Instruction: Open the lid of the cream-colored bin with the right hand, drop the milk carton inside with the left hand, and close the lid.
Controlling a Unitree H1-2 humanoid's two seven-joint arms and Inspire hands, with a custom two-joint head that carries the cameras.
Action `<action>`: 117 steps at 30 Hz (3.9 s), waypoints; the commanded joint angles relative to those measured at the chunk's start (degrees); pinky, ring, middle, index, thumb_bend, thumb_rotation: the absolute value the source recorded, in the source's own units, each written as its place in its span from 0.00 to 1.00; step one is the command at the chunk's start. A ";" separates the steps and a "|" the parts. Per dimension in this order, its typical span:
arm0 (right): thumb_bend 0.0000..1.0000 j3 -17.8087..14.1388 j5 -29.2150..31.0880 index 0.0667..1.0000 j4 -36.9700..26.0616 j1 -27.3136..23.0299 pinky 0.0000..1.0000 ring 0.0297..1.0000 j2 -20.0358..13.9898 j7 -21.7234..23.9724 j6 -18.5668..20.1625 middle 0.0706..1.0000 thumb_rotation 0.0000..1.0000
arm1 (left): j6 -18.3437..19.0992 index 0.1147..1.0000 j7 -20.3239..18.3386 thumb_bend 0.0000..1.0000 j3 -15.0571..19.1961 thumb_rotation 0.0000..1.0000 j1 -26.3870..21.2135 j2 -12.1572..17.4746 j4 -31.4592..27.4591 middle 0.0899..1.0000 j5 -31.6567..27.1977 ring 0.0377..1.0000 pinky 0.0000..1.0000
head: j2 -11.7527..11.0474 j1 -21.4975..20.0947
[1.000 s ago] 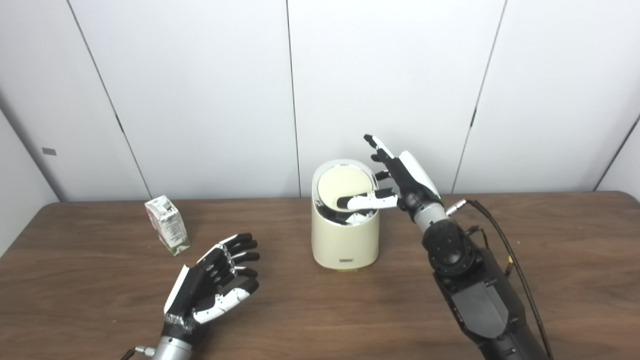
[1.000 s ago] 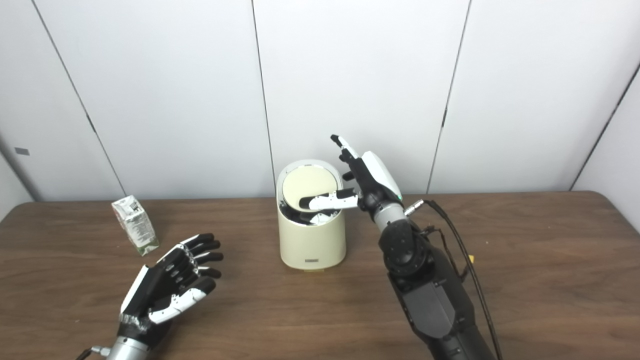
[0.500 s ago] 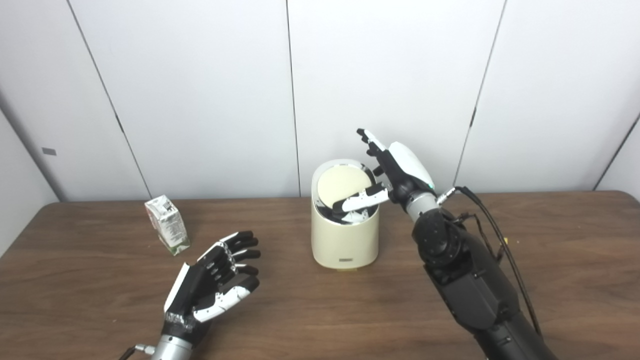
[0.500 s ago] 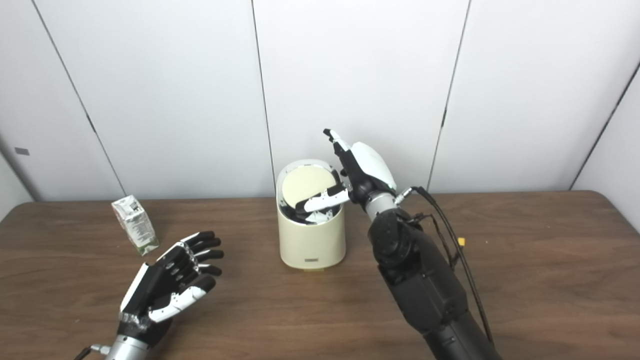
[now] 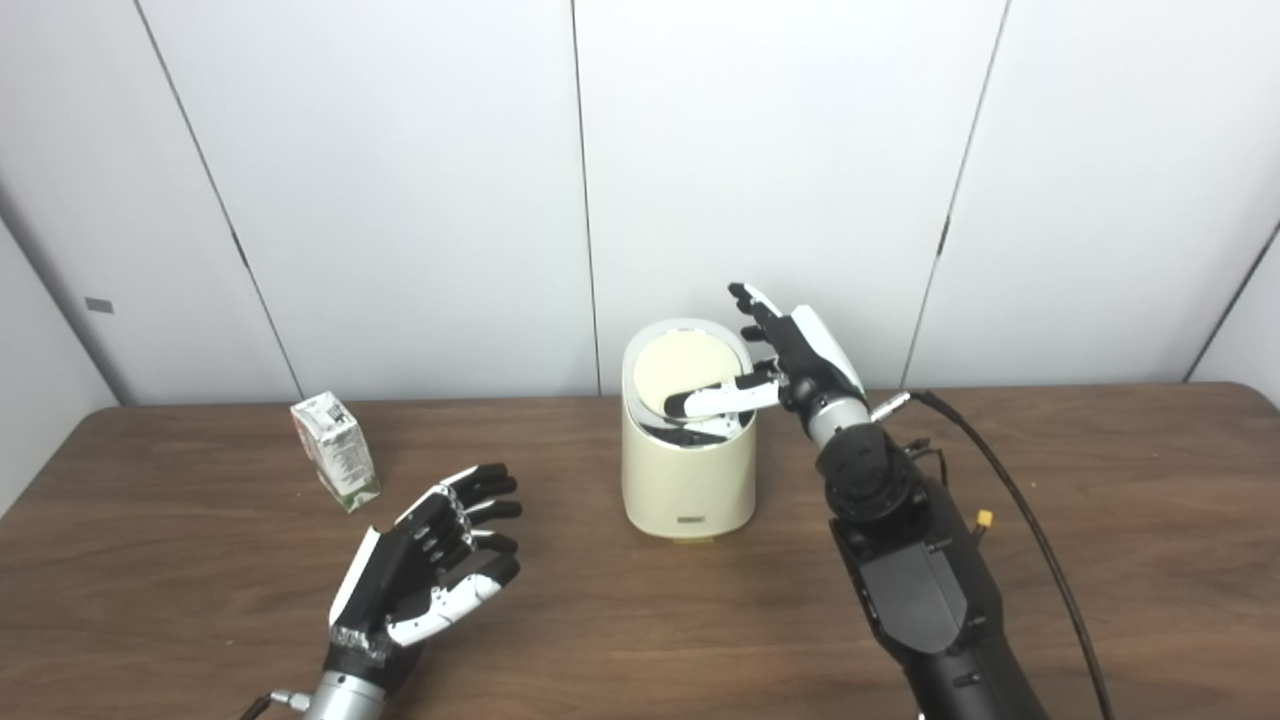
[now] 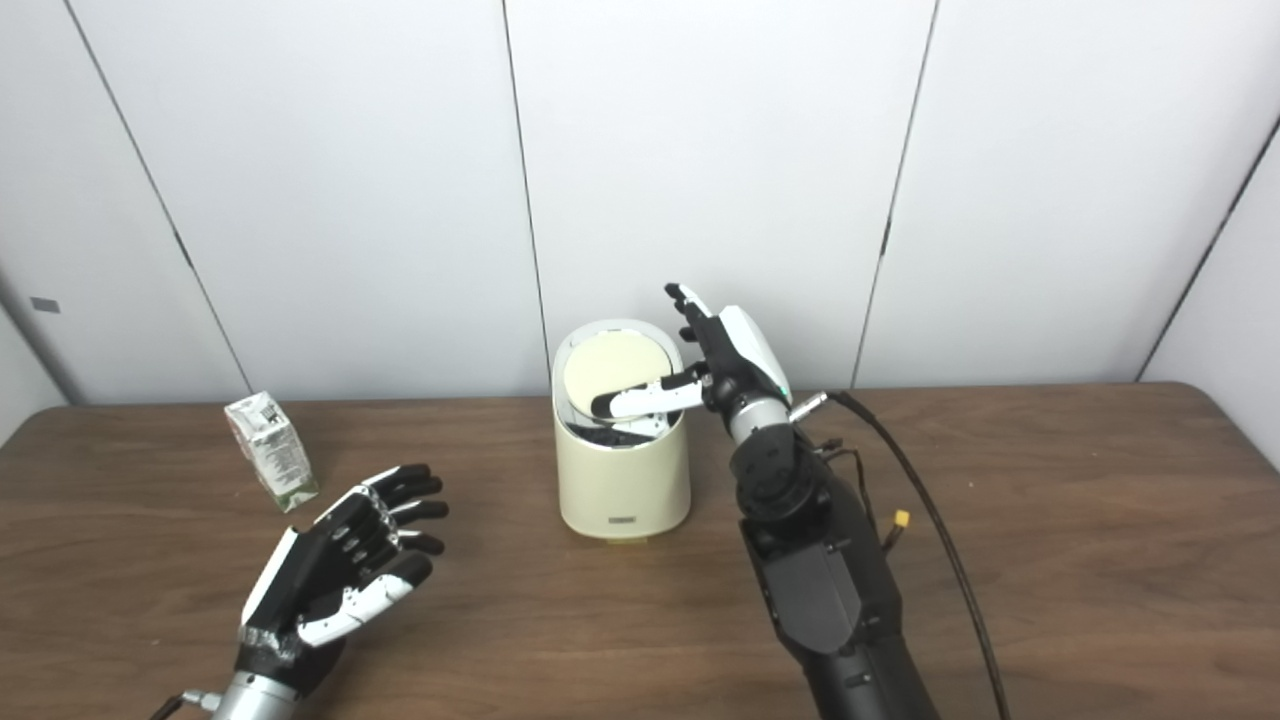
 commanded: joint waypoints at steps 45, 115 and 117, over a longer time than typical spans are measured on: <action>0.79 0.06 13.31 0.92 -24.83 20.59 0.75 0.87 -5.21 -3.11 -14.96 0.92 0.32 | -0.30 0.80 -0.10 0.72 -0.07 0.24 -0.78 0.35 -2.20 0.78 -0.55 0.75 0.62 | 0.07 -0.02; 0.95 -0.39 25.76 0.77 -23.42 29.79 0.37 0.64 -15.89 -3.85 -22.16 0.77 0.40 | -0.82 0.73 17.48 0.77 13.83 0.11 -11.03 10.91 -5.48 0.73 14.47 0.73 0.63 | -9.73 26.52; 0.93 -0.22 25.59 0.77 -23.34 29.81 0.37 0.64 -15.94 -3.82 -22.24 0.78 0.40 | -1.70 0.74 17.90 0.76 14.07 0.10 -11.72 10.93 -3.68 0.75 14.41 0.74 0.65 | -9.72 26.36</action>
